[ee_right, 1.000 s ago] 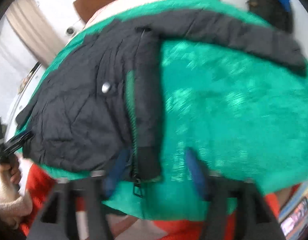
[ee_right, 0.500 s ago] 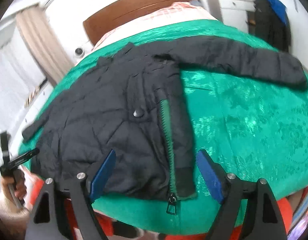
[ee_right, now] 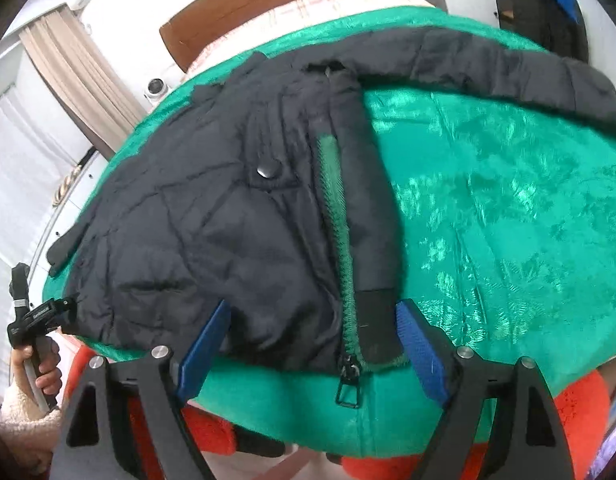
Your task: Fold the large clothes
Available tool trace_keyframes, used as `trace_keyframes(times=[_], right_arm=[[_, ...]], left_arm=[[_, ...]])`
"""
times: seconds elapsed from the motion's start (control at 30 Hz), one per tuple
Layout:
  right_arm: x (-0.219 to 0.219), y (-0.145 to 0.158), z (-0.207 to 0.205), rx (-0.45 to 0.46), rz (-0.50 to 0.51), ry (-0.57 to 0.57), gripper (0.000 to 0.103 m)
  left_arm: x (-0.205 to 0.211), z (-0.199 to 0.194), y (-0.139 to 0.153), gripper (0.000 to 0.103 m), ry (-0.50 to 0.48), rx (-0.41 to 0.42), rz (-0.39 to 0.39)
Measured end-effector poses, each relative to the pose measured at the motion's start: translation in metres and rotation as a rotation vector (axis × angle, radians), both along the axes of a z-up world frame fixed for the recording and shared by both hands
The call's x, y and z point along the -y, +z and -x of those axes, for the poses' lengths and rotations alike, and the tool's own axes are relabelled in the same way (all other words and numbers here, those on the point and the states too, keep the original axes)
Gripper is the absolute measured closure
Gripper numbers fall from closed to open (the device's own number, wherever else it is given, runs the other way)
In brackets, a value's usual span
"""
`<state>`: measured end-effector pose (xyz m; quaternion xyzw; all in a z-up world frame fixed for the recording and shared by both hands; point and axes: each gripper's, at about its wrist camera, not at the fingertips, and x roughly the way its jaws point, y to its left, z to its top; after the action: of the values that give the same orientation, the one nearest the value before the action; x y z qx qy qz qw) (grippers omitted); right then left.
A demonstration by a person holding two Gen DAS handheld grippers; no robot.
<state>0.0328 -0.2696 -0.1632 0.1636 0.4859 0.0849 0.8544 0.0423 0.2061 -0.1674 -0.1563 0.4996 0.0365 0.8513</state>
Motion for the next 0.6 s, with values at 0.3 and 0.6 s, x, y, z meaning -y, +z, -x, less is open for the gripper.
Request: trace_keyframes(times=[0.3,0.6], right_arm=[[0.013,0.006,0.007,-0.028,0.028,0.002,0.083],[0.011,0.012,0.04,-0.057,0.052,0.017,0.089]], left_arm=[[0.023,0.001,0.016,0.067,-0.127,0.028,-0.053],[0.015,-0.002,0.023,0.081,-0.186,0.008,-0.078]])
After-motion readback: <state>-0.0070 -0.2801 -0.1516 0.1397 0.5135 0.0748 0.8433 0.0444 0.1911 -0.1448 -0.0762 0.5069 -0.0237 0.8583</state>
